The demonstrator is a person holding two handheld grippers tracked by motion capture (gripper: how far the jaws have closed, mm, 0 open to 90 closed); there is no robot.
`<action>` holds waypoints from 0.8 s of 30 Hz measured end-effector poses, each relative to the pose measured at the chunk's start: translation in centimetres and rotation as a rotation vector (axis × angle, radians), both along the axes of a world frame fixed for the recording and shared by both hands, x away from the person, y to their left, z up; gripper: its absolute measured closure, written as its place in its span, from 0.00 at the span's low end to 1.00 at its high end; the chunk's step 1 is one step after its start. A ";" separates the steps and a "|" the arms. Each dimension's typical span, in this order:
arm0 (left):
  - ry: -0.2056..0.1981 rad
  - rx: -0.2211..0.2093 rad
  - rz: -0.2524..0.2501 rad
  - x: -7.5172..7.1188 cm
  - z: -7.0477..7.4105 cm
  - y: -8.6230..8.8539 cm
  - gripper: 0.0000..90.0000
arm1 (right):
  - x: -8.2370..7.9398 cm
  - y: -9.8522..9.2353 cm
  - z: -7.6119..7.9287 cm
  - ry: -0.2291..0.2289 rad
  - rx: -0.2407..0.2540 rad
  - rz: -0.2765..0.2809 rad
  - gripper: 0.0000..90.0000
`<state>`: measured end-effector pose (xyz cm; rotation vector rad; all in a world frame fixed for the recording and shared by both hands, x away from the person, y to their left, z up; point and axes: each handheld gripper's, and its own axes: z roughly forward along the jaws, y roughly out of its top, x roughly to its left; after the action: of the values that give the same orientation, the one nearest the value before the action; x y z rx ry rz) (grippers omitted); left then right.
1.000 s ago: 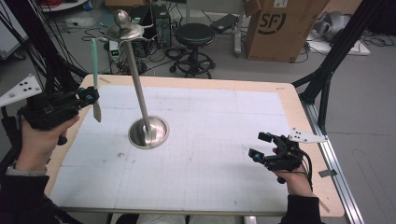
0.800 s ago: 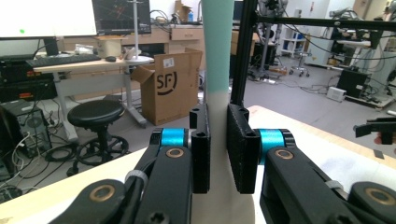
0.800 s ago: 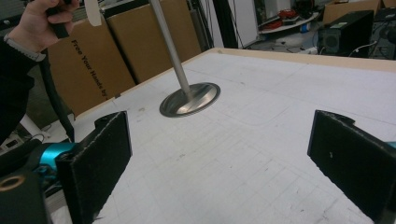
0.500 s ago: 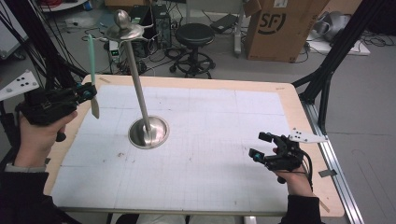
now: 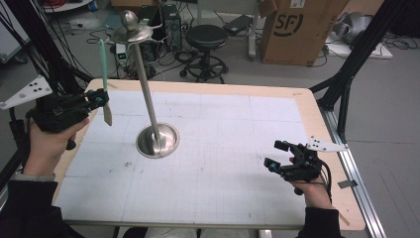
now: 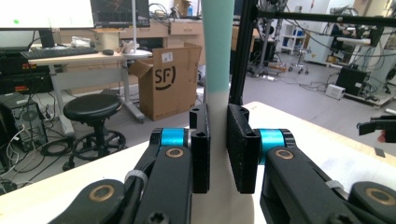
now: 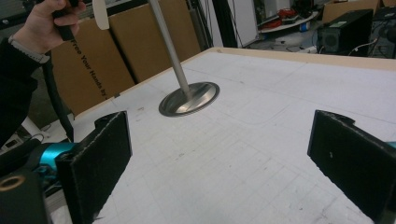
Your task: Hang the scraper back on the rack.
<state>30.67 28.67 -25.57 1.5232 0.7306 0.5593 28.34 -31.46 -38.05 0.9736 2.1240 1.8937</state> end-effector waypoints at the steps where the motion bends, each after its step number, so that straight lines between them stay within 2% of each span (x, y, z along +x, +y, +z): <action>1: 0.002 0.001 -0.003 0.0 0.0 -0.1 0.89 | 0.0 0.0 0.0 0.001 0.000 0.001 0.06; 8: 0.010 -0.008 -0.007 0.3 -0.2 -0.5 0.89 | 0.0 0.0 -0.1 0.003 0.001 0.002 0.06; 13: -0.002 -0.023 0.022 0.2 -0.4 -0.6 0.87 | -0.1 0.0 0.0 0.004 0.010 0.002 0.06; 15: -0.017 -0.038 0.035 0.1 -0.7 -0.4 0.80 | -0.1 0.0 0.0 0.005 0.010 0.004 0.06; 19: -0.051 -0.040 0.047 -0.3 -1.3 -0.5 0.70 | 0.1 0.0 0.0 -0.001 0.006 0.005 0.06; 21: -0.064 -0.032 0.028 -0.7 -1.7 -0.6 0.64 | 0.1 0.0 0.0 0.006 0.008 0.004 0.06; 24: -0.061 -0.009 -0.008 -1.1 -2.3 -1.0 0.52 | 0.1 0.2 -0.1 0.005 -0.002 0.007 0.06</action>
<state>29.55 27.64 -27.91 1.4942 0.6794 0.5935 28.48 -31.30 -38.16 0.9732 2.1343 1.8935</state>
